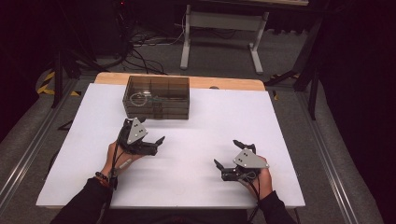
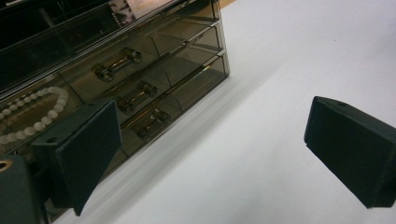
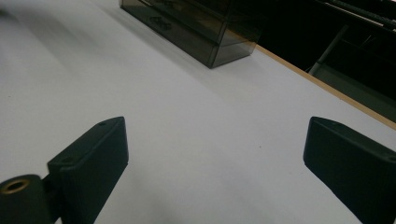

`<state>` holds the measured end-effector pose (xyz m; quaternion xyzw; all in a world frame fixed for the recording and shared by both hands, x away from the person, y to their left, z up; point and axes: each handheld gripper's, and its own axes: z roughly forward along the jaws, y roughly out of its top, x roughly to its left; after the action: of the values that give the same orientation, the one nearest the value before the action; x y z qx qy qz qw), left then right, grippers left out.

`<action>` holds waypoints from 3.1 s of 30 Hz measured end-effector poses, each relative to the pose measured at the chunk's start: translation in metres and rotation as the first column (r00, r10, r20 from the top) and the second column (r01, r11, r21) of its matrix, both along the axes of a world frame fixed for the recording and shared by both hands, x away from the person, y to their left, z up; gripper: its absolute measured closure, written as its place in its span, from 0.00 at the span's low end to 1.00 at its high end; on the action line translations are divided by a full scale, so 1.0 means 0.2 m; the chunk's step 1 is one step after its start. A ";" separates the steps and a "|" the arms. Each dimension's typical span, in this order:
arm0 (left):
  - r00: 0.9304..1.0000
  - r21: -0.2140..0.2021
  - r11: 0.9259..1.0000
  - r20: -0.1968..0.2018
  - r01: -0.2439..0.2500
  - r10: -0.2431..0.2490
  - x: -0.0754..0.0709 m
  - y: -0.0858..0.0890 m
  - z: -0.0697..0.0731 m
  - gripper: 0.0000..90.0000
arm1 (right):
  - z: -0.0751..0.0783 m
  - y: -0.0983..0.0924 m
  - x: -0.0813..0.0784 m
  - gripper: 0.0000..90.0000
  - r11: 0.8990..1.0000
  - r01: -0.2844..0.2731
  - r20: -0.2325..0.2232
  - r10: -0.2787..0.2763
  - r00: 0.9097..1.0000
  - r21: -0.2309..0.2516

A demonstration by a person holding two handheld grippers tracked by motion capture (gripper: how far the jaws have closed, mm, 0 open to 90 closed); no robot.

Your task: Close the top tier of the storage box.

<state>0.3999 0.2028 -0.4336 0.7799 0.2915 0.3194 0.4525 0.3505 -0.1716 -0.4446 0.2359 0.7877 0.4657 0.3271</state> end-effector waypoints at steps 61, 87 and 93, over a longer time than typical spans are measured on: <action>0.997 0.064 0.995 -0.029 0.073 -0.071 -0.26 0.03 -0.08 0.03 | 0.00 0.02 -0.02 0.06 1.000 -0.013 -0.002 0.013 1.000 0.004; 0.997 0.065 0.996 -0.046 0.062 -0.060 -0.33 0.15 -0.11 0.02 | -0.01 0.02 -0.01 0.06 0.999 -0.034 -0.016 0.034 0.999 0.015; 0.997 0.079 0.995 -0.051 0.054 -0.050 -0.36 0.18 -0.12 0.02 | -0.01 0.02 -0.02 0.06 0.999 -0.034 -0.022 0.034 0.999 0.015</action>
<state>0.3283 0.2384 -0.4577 0.8123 0.2689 0.3000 0.4218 0.3472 -0.1683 -0.4464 0.2300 0.7918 0.4741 0.3087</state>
